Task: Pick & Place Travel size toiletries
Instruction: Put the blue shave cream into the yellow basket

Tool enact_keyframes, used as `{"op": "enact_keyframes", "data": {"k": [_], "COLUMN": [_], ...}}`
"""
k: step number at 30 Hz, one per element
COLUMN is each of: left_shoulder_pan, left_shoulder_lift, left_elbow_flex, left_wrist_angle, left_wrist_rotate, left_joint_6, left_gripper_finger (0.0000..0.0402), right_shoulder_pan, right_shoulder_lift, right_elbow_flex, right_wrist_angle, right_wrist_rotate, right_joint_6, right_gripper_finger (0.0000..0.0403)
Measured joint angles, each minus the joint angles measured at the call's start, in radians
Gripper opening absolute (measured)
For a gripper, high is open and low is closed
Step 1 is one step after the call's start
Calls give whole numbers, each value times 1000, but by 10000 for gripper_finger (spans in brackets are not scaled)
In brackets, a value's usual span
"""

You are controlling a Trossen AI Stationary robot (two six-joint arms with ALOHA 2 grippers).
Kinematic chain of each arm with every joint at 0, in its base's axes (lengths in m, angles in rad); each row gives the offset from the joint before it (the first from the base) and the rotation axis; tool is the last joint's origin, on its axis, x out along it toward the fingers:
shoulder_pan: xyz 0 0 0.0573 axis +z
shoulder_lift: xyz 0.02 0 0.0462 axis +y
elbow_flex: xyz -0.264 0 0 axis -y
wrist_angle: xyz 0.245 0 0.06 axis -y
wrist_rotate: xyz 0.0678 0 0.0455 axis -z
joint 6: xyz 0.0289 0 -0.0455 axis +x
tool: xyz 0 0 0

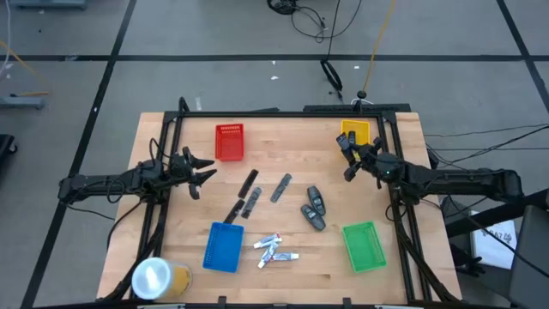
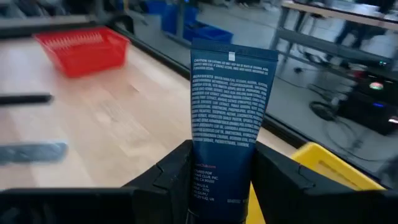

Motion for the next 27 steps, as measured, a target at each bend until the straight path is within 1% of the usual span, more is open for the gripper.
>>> {"op": "enact_keyframes", "data": {"k": [3,9,17,22,27], "left_shoulder_pan": [0,0,0,0,0], "left_shoulder_lift": [0,0,0,0,0], "left_elbow_flex": [0,0,0,0,0], "left_wrist_angle": [0,0,0,0,0], "left_wrist_rotate": [0,0,0,0,0], "left_joint_6": [0,0,0,0,0], "left_gripper_finger": [154,154,154,154,154], "right_shoulder_pan": [-37,-98,-169,-223,-288], "right_shoulder_lift": [-32,-84,-198,-265,-282], "right_elbow_flex": [-15,-15,-15,-15,-15], "right_wrist_angle": [14,13,-39,-112,-137], "right_wrist_rotate": [-95,-212,-217,-217,-219], "right_joint_6": [4,4,-33,17,65], "right_gripper_finger": [139,139,139,139,139]}}
